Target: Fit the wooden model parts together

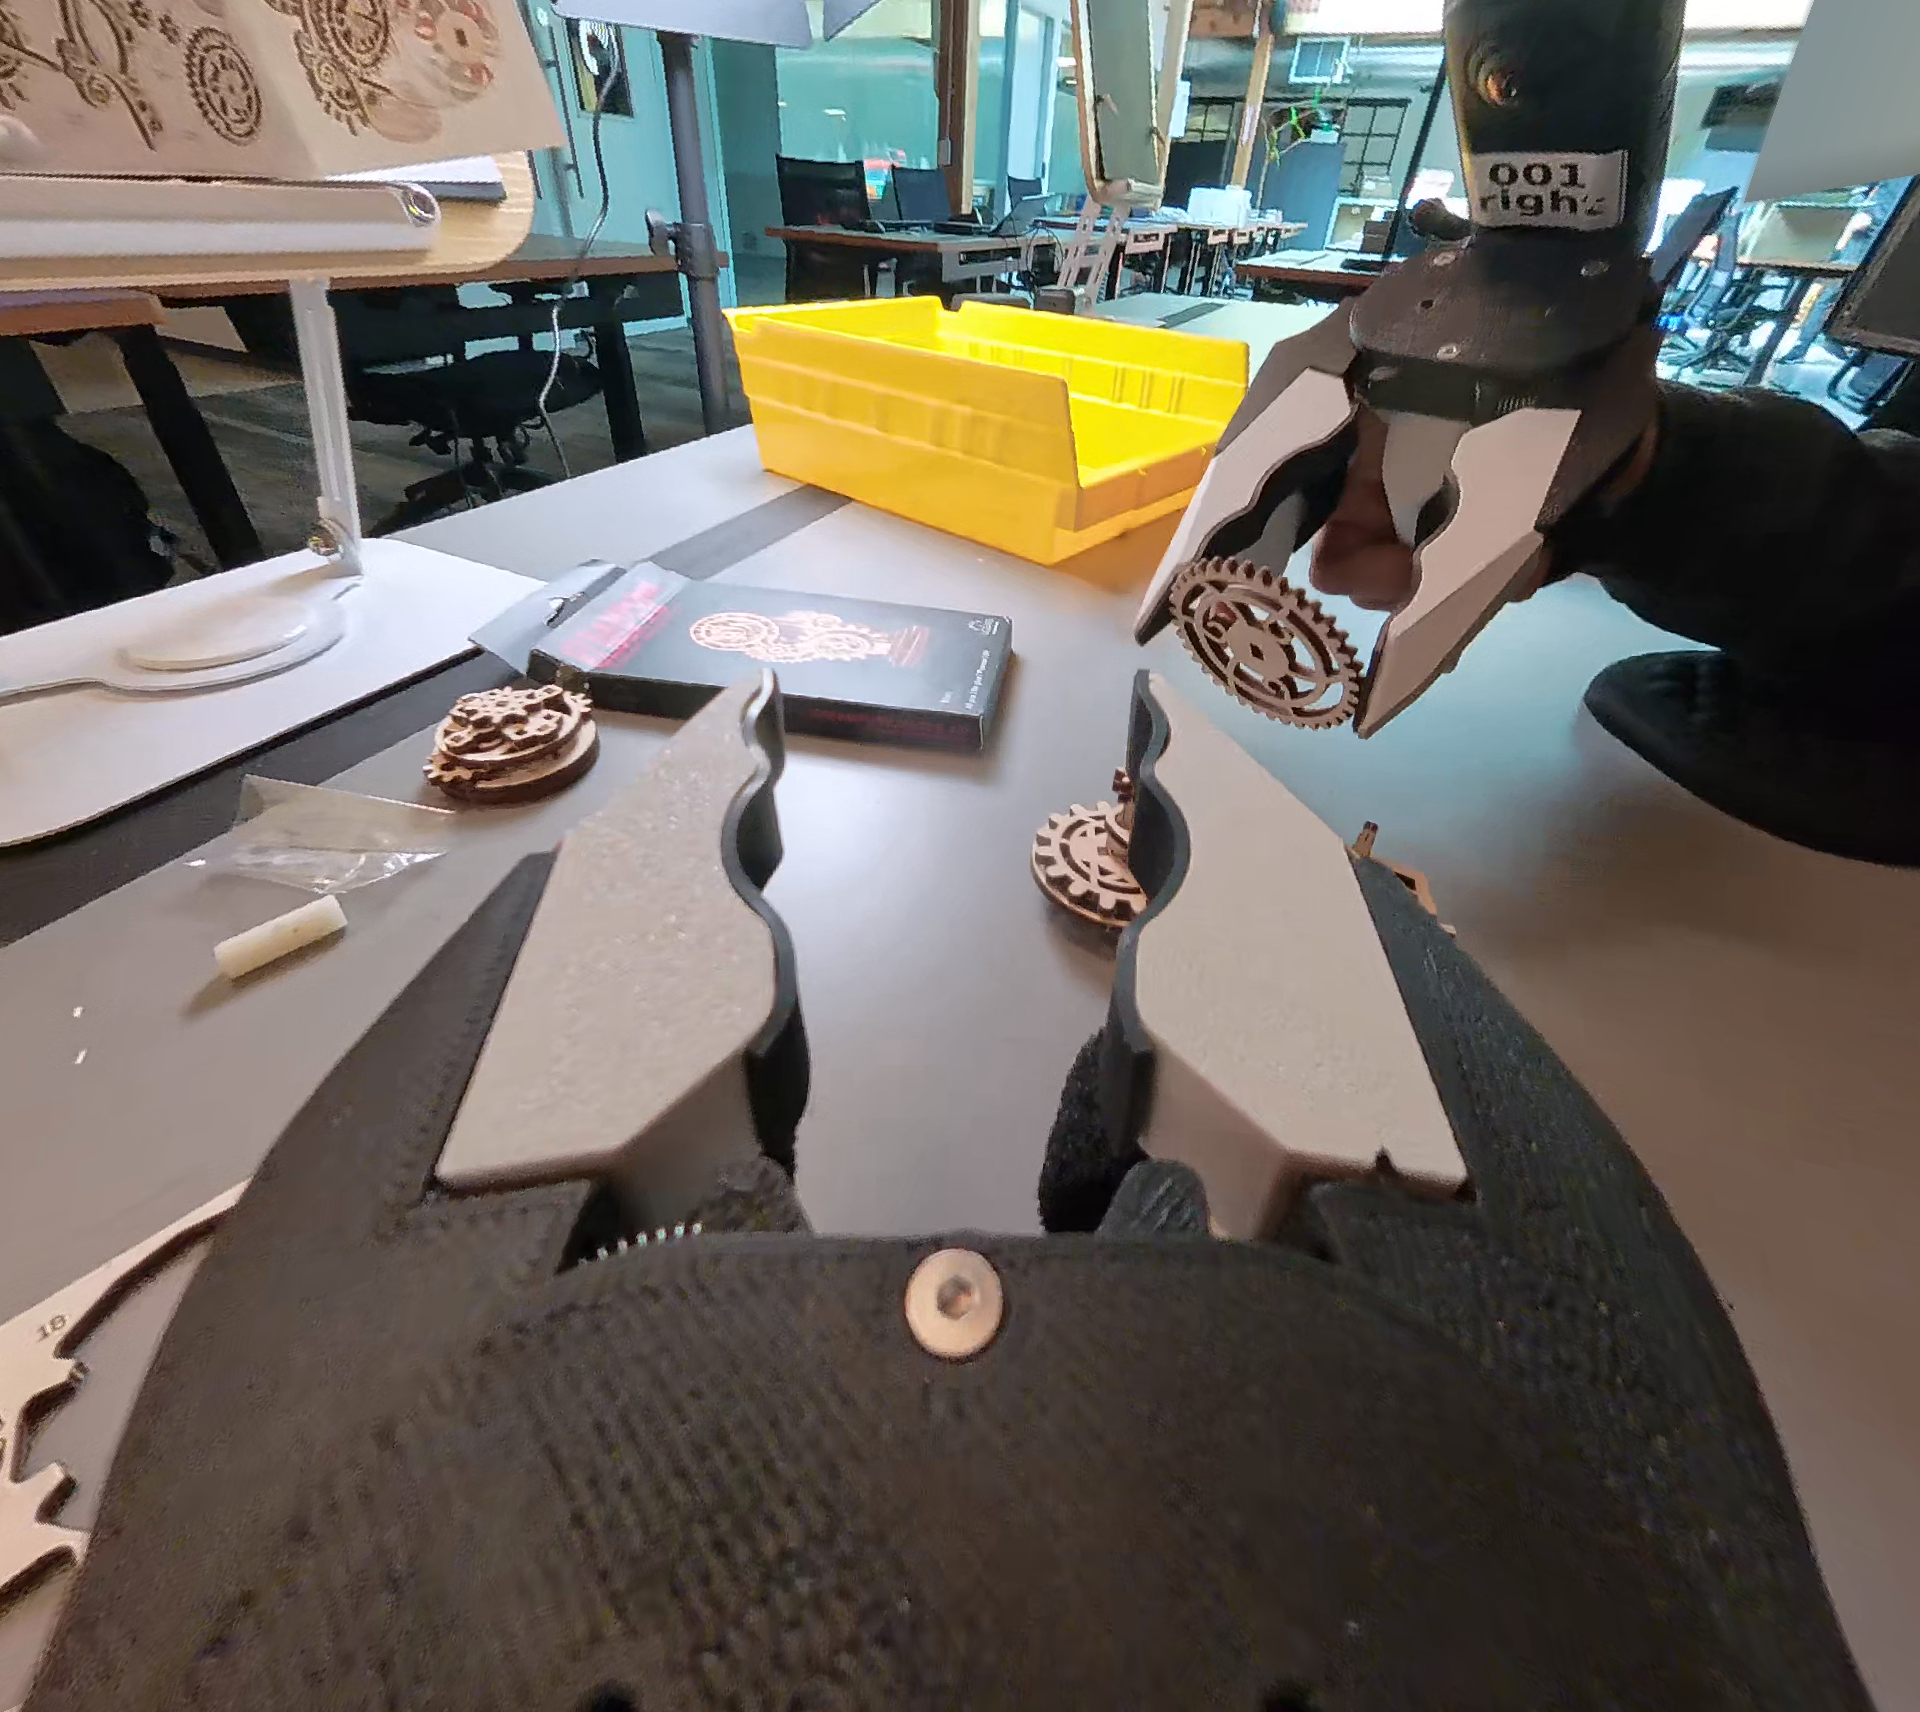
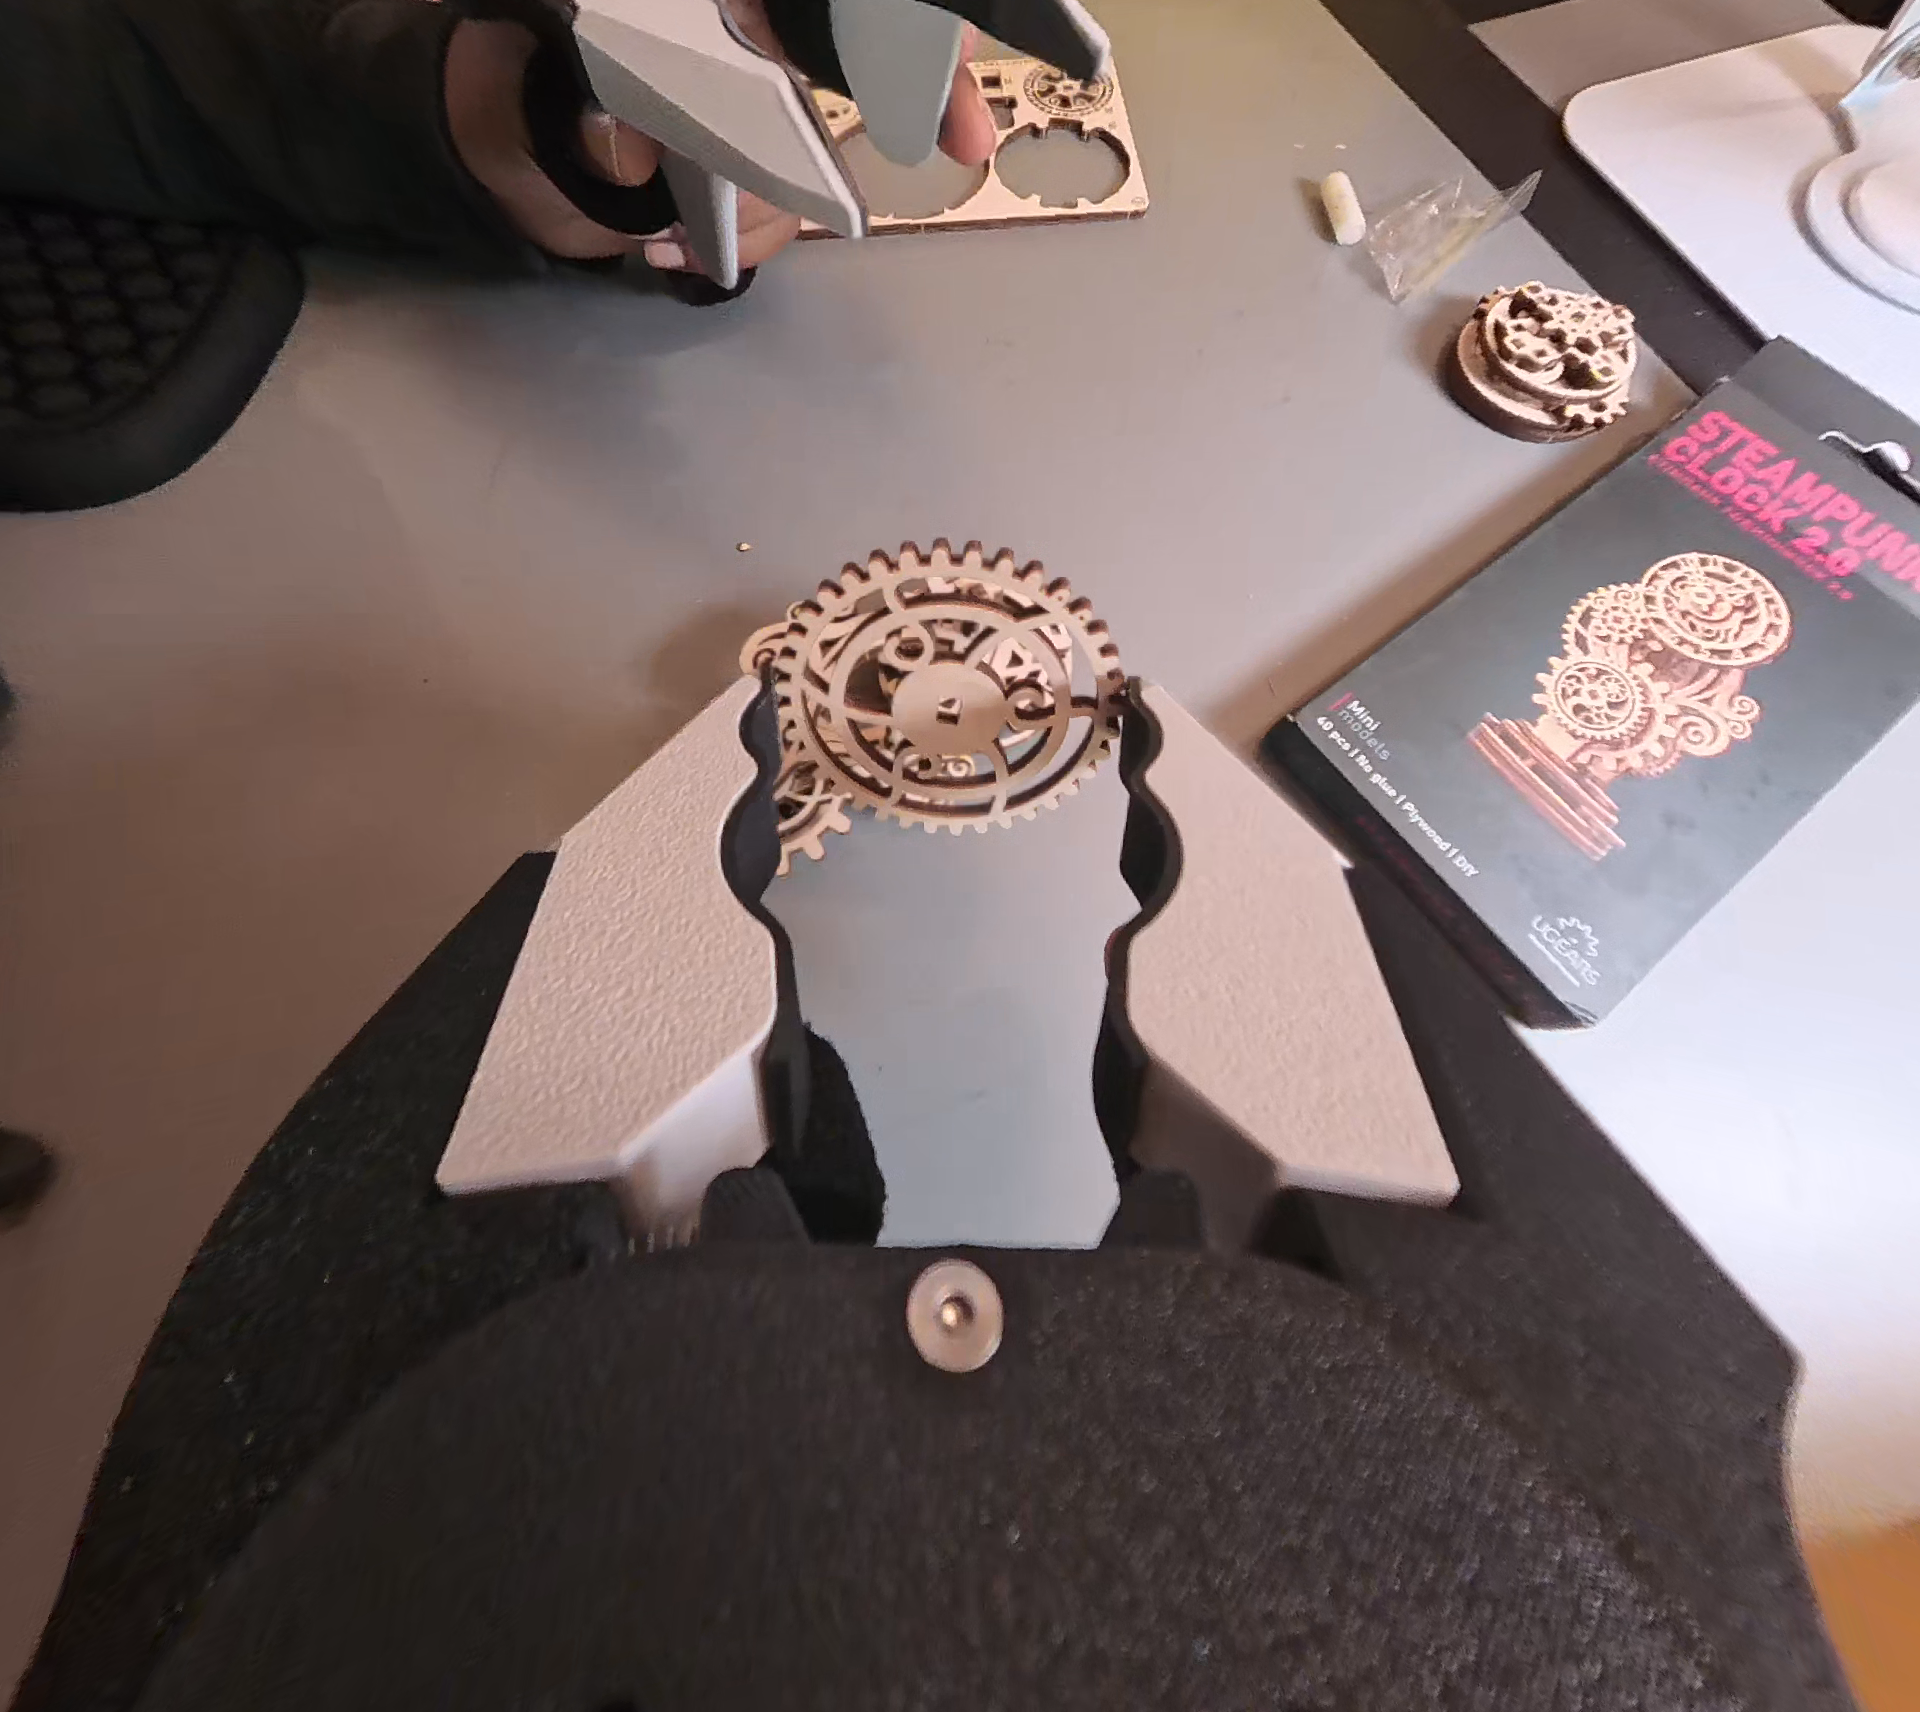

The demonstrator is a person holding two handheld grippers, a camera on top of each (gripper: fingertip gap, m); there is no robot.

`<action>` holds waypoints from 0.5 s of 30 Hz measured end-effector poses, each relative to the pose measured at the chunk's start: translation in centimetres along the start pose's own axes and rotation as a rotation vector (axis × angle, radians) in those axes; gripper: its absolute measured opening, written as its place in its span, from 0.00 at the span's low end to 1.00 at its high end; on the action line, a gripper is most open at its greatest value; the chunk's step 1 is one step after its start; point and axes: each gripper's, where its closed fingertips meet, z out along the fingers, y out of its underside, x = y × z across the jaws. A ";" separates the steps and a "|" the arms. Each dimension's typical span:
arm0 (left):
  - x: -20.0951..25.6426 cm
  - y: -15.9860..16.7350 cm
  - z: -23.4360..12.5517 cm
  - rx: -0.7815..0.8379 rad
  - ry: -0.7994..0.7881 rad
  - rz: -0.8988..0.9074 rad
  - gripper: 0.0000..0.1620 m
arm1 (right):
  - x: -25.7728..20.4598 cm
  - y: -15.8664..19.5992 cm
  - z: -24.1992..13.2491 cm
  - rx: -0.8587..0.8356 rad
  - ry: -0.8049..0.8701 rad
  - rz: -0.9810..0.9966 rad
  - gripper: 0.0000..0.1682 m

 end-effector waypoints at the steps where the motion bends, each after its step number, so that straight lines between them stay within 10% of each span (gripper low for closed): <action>1: 0.0 0.0 0.0 0.002 -0.001 -0.002 0.40 | 0.0 0.1 0.1 -0.002 -0.001 0.004 0.38; 15: 0.1 0.0 0.1 0.007 -0.005 0.015 0.39 | 0.7 -1.2 0.8 0.014 -0.019 0.025 0.38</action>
